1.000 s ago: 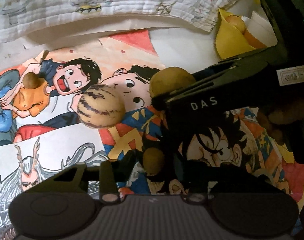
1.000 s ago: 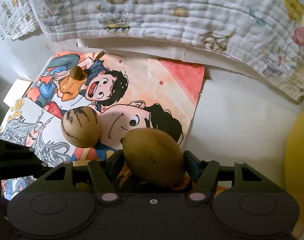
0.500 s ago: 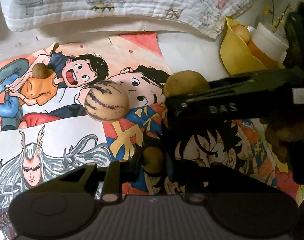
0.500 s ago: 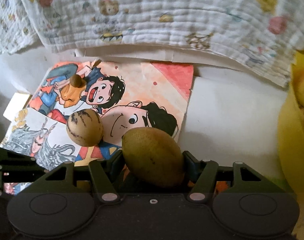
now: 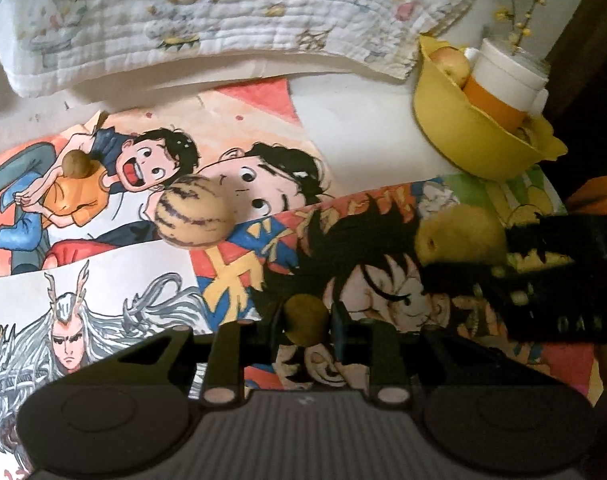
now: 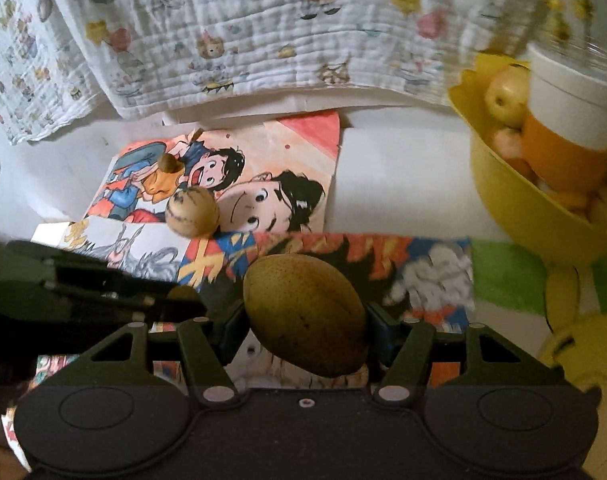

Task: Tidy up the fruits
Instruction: 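Carry the potato and small brown fruit onto the tray and open both grippers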

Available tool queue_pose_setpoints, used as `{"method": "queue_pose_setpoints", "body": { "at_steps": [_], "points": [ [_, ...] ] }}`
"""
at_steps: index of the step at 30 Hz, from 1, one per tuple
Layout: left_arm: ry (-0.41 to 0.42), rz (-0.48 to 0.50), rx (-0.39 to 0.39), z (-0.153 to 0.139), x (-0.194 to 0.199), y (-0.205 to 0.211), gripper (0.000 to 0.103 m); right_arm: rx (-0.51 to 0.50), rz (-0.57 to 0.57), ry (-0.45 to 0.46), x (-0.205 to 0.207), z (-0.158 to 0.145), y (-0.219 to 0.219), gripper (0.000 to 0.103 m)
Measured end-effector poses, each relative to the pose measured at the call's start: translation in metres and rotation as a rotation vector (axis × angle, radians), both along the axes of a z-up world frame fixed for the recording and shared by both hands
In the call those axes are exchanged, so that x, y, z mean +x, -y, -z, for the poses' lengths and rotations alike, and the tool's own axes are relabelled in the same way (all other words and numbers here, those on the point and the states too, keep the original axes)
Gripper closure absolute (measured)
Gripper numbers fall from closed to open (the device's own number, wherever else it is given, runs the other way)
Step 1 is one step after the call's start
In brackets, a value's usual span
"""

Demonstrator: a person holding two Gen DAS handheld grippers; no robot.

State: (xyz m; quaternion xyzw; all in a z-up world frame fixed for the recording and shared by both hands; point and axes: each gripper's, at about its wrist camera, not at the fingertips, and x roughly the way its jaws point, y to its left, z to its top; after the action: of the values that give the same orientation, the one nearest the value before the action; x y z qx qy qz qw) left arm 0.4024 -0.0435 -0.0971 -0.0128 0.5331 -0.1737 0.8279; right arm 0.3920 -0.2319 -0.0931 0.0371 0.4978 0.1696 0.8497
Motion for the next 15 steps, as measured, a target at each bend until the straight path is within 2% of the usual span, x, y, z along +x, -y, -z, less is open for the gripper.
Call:
{"method": "queue_pose_setpoints", "body": {
  "at_steps": [15],
  "points": [
    [0.010, 0.048, -0.037, -0.018, -0.042, 0.031, 0.075, -0.035, -0.008, 0.004, -0.093, -0.007, 0.026, 0.039]
  ]
}}
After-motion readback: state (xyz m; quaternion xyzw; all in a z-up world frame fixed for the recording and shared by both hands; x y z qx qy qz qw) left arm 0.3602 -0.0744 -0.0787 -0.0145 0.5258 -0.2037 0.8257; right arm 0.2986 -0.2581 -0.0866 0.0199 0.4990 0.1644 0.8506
